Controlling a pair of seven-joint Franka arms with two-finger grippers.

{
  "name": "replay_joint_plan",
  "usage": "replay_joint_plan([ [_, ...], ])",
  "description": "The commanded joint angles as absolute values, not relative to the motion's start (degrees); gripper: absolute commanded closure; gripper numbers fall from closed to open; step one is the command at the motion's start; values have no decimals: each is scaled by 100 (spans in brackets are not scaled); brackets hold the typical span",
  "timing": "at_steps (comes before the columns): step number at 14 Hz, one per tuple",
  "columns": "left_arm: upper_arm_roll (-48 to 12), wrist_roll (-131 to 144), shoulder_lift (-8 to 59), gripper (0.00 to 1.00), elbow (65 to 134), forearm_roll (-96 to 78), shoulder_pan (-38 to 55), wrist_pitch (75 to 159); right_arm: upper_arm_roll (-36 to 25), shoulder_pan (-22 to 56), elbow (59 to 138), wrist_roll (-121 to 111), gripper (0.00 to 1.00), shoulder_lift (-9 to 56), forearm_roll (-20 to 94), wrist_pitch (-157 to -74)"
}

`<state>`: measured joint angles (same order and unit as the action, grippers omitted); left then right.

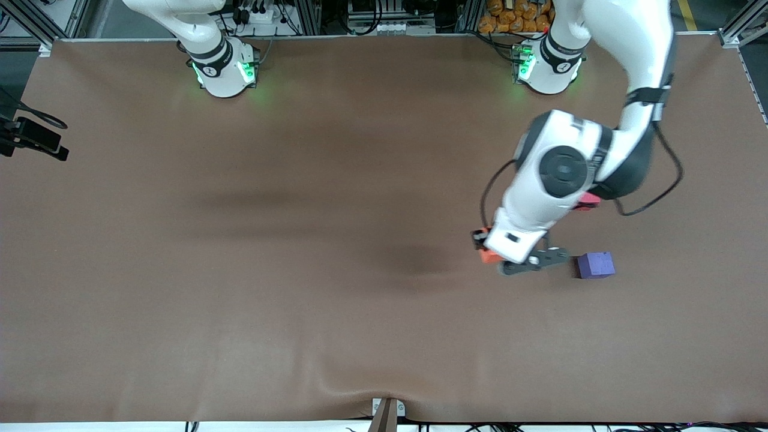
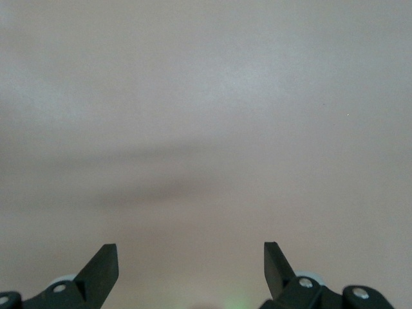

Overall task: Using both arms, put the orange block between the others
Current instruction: 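Carry the orange cube with the left gripper toward the purple cube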

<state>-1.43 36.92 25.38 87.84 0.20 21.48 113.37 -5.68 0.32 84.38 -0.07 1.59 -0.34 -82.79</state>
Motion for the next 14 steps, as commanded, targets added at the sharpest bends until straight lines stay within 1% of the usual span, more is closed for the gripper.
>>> replay_joint_plan([
  [1,-202,3534,2241,64,9342,35,1751,11478,-448,-79,8429,70,0,105,-132,-8227],
  [4,-202,2929,2136,64,9693,44,1232,11662,-448,-79,8437,105,0,97,-149,-8183],
  [9,-202,1733,1916,64,10563,44,546,12435,-448,-53,8438,132,0,105,-158,-8218],
  [12,-202,970,1942,64,11011,44,81,13093,-448,-53,8438,132,0,105,-158,-8209],
  [14,-202,625,1986,65,11397,35,-131,13691,-440,-70,8438,132,0,105,-150,-8218],
])
